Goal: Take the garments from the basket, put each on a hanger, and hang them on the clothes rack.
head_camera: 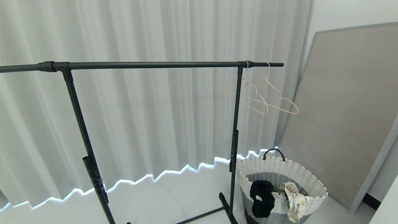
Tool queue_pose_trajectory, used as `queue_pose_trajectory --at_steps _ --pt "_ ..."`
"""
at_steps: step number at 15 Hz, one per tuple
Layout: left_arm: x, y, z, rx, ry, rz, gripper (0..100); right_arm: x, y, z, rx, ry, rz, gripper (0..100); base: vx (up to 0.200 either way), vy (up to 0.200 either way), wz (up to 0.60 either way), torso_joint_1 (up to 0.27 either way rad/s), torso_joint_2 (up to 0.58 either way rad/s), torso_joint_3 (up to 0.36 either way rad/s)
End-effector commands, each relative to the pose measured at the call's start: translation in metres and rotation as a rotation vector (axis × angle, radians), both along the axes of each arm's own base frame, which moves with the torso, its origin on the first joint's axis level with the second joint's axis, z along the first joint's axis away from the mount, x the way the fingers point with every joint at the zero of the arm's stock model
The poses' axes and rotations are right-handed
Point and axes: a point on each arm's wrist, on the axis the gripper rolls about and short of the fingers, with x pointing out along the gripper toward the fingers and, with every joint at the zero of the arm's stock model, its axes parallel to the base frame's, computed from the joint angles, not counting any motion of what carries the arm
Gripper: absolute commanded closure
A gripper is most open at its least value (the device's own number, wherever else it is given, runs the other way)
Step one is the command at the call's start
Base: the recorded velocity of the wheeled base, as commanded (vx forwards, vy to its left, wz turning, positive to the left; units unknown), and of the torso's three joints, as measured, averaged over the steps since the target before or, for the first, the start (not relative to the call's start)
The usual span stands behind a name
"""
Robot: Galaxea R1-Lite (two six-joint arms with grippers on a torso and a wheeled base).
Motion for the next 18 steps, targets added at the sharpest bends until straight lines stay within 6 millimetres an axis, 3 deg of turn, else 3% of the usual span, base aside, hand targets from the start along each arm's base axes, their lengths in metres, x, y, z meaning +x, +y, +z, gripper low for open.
queue_pose_trajectory --at_steps 1,8,14,18 --pt "0.0 0.0 0.0 0.0 0.0 0.0 0 0.0 0.0001 0.0 -0.006 0.0 0.002 0 0.0 0.0 0.0 0.0 0.0 0.0" --pt "0.0 0.0 0.0 0.0 0.0 0.0 0 0.0 0.0001 0.0 -0.008 0.0 0.004 0 0.0 0.0 -0.51 -0.086 0.21 0.128" --pt "0.0 0.0 0.0 0.0 0.0 0.0 0 0.0 0.0001 0.0 -0.006 0.0 0.004 0 0.0 0.0 0.0 -0.093 0.24 0.142" --pt "0.0 0.0 0.0 0.0 0.0 0.0 0 0.0 0.0001 0.0 -0.008 0.0 0.004 0 0.0 0.0 0.6 -0.007 0.01 0.011"
